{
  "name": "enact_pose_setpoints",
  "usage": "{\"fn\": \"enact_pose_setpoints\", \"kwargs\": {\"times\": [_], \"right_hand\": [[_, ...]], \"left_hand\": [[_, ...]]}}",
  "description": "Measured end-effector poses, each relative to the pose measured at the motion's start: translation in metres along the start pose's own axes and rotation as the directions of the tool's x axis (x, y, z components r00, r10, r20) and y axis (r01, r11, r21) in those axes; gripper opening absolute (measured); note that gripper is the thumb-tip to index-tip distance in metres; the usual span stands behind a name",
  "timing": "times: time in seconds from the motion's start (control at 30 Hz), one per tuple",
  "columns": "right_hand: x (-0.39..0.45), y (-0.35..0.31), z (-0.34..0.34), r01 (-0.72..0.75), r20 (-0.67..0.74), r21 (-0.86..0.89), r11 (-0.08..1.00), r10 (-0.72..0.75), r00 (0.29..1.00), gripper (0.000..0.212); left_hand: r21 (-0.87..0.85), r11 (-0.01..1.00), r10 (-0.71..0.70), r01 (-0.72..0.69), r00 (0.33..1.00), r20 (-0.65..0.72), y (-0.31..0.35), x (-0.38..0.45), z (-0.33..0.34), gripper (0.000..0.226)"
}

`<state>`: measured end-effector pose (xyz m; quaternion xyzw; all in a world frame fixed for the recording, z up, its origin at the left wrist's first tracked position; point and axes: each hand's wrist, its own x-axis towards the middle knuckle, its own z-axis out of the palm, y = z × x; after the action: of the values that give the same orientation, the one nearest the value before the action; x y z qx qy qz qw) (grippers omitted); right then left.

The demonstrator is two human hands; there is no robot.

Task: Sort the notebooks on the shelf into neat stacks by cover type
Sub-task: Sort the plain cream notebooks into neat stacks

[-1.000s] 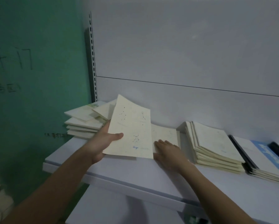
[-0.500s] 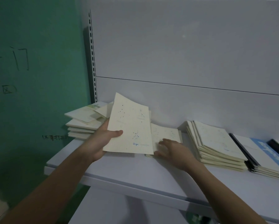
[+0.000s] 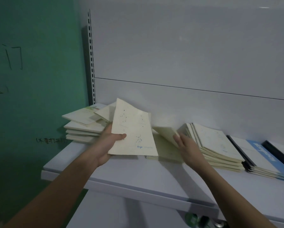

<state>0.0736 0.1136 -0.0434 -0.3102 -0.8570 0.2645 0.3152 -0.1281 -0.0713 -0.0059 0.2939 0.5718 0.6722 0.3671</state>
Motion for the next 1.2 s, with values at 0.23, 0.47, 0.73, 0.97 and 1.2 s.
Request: {"fn": "enact_pose_setpoints", "kwargs": {"times": [0.23,0.47,0.73,0.97,1.2], "right_hand": [[-0.019,-0.054,-0.001,0.142,-0.315,0.174,0.975,-0.081,0.946,0.037],[-0.037,-0.068,0.036,0.508,0.054,-0.251,0.824,-0.512,0.857,0.051],[-0.026,-0.054,0.014,0.173,-0.086,0.156,0.973,-0.161,0.983,0.045],[-0.003,0.006,0.021,0.016,0.188,-0.358,0.934,0.056,0.981,0.062],[-0.008,0.019,0.04,0.106,0.252,-0.484,0.868,0.022,0.967,0.041]], "left_hand": [[0.019,1.0,0.005,-0.005,1.0,0.007,0.001,-0.003,0.029,0.04],[-0.162,0.985,-0.051,0.061,0.997,0.061,0.008,-0.009,0.05,0.035],[-0.102,0.994,0.032,-0.037,0.998,-0.051,0.006,-0.01,0.031,0.035],[-0.137,0.984,0.102,-0.116,0.989,-0.106,0.008,-0.012,0.017,0.038],[-0.113,0.988,0.092,-0.101,0.992,-0.085,0.003,-0.014,0.008,0.042]]}}
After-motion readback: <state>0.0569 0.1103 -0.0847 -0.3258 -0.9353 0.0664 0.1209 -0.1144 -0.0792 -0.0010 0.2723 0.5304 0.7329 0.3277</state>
